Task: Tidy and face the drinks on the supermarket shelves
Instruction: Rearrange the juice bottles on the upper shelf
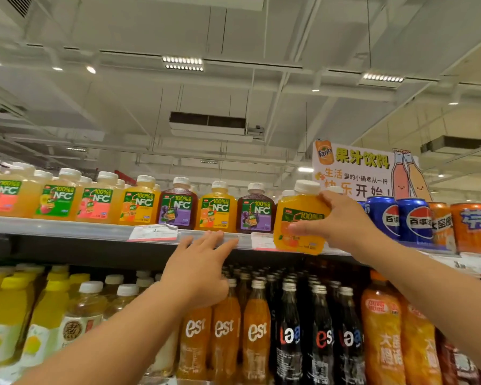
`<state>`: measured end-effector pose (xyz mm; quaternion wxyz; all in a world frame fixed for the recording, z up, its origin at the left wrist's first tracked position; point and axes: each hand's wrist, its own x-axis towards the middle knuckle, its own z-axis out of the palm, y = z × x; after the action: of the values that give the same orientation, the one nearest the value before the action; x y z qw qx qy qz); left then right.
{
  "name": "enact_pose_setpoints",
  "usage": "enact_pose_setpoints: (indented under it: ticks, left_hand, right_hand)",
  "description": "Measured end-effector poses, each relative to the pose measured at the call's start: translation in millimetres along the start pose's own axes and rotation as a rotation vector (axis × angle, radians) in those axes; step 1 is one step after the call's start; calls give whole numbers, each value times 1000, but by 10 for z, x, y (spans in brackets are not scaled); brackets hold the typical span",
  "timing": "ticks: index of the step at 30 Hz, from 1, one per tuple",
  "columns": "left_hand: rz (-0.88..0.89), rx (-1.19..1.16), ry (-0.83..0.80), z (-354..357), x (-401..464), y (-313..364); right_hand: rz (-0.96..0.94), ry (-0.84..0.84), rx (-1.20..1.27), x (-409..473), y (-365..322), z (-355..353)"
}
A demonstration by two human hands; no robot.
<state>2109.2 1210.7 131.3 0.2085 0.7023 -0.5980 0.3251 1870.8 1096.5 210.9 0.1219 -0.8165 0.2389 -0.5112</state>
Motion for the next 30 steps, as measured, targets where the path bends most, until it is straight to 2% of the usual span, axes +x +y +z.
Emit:
enact_pose_setpoints:
  ticks: [4,13,19,23,30]
  left_hand:
    - [1,-332,56,-208,50,-375]
    - [73,-202,368,-629,471,-1182]
    - [-44,47,236,-646,948,-1467]
    - [-84,47,156,-520,1028,-1461]
    - [-110,36,220,-385,945,-1367]
  right_hand:
    - [61,-4,17,-402,-185,108]
    - [177,15,-108,-720,-616,452]
    - [199,18,-112,-753,-789,416]
    - [211,2,-122,-812,-824,305]
    - [240,-10,-138,-878,-813,160]
